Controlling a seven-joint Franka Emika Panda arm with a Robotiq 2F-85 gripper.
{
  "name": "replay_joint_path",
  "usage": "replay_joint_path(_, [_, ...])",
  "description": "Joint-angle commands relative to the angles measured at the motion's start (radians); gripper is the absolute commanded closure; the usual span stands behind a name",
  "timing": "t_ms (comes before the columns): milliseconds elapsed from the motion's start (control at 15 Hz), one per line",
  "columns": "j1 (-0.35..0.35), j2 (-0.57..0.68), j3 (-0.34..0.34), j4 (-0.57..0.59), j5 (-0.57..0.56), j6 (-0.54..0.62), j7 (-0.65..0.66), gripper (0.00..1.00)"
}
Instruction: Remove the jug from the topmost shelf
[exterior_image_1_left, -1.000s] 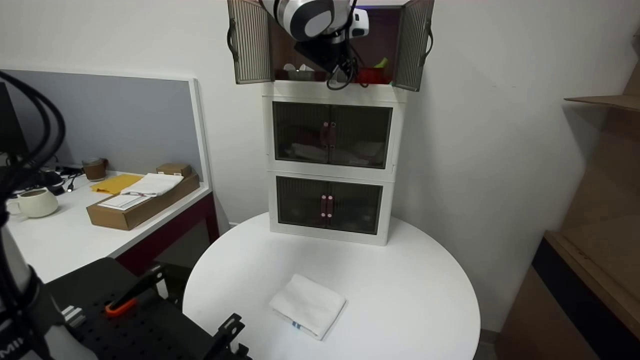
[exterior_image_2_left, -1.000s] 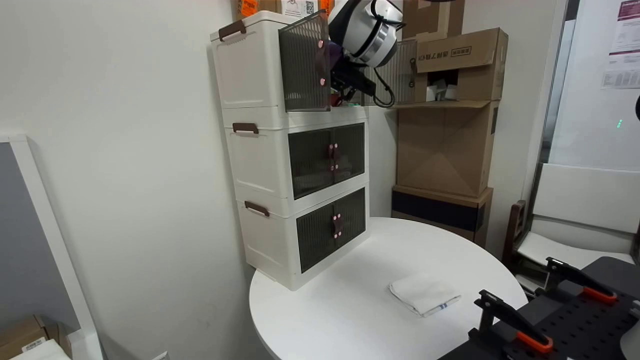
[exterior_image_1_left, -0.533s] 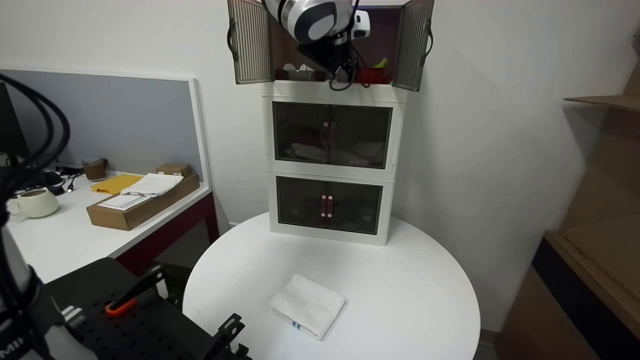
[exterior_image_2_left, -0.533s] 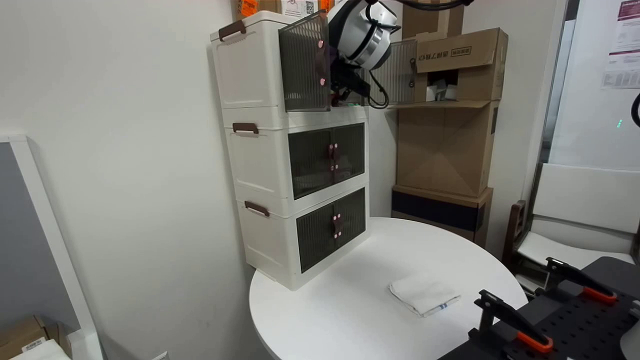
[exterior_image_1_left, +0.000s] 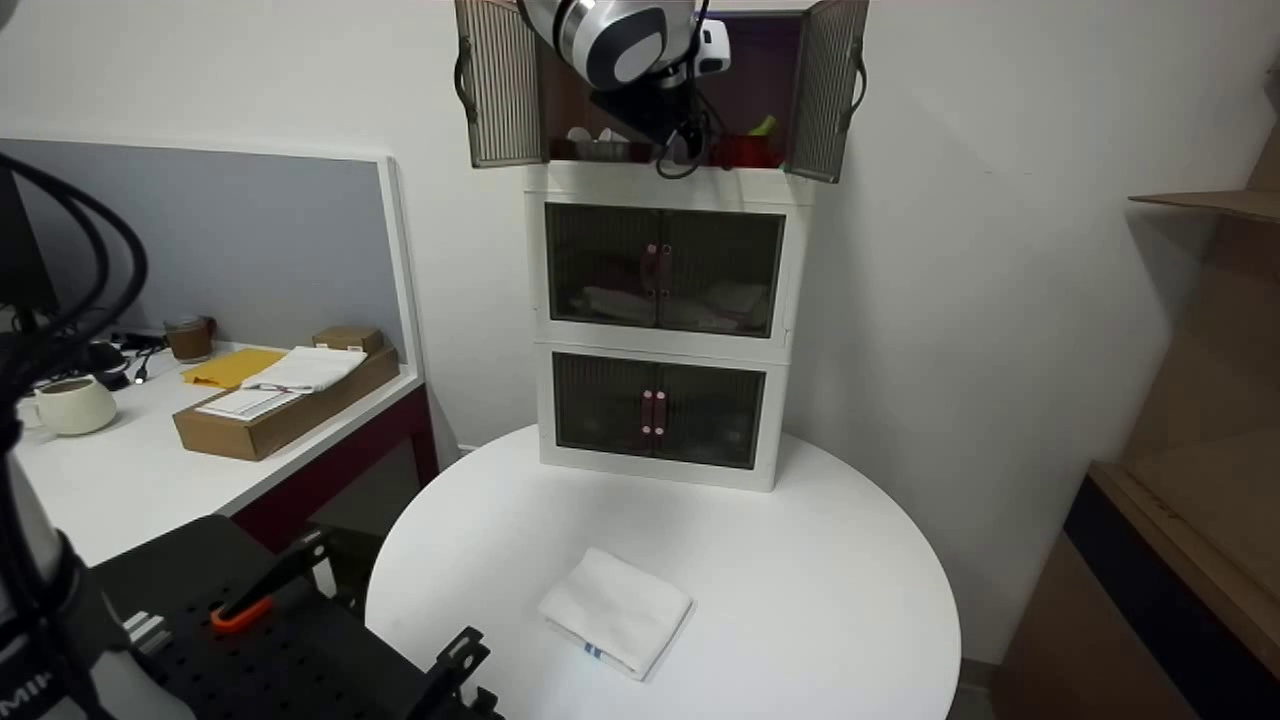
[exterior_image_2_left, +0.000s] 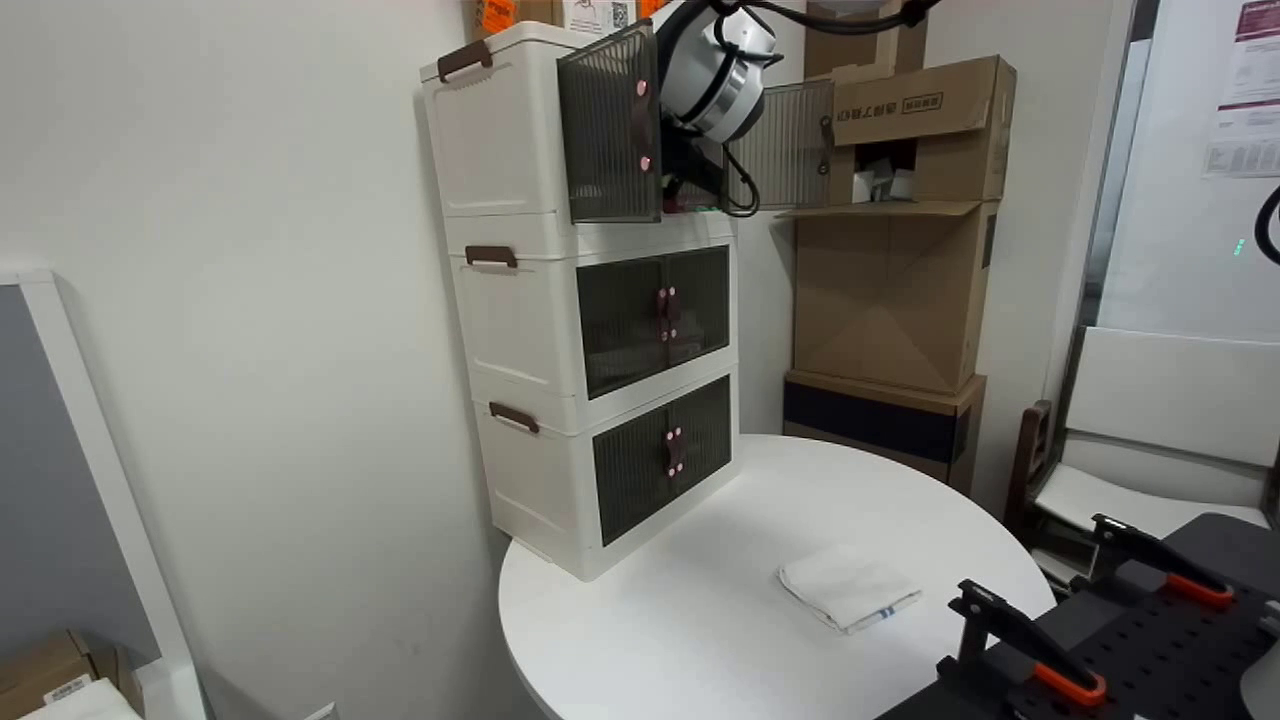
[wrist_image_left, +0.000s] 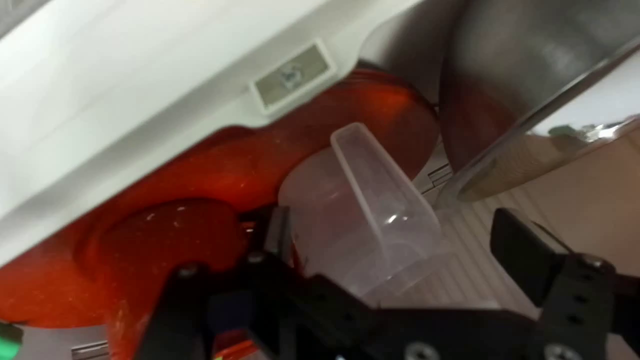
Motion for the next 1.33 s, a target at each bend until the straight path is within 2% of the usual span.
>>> replay_joint_path(0, [0.027, 0.050, -0.022, 0.075, -0.034, 0.009, 0.017, 0.15])
replay_joint_path(67, [0.031, 0.055, -0.026, 0.083, -0.041, 0.008, 0.019, 0.29])
replay_joint_path(133, [0.033, 0.059, -0.028, 0.089, -0.045, 0.009, 0.017, 0.31])
replay_joint_path(667, [0.032, 0.064, -0.027, 0.101, -0.060, 0.017, 0.011, 0.92])
replay_joint_path(733, [0.031, 0.060, -0.026, 0.095, -0.058, 0.020, 0.009, 0.96])
replay_joint_path(1000, [0.022, 0.022, -0.011, 0.049, -0.040, 0.030, -0.004, 0.93])
replay_joint_path(1267, [0.003, -0.058, 0.029, -0.056, -0.015, 0.078, -0.047, 0.93])
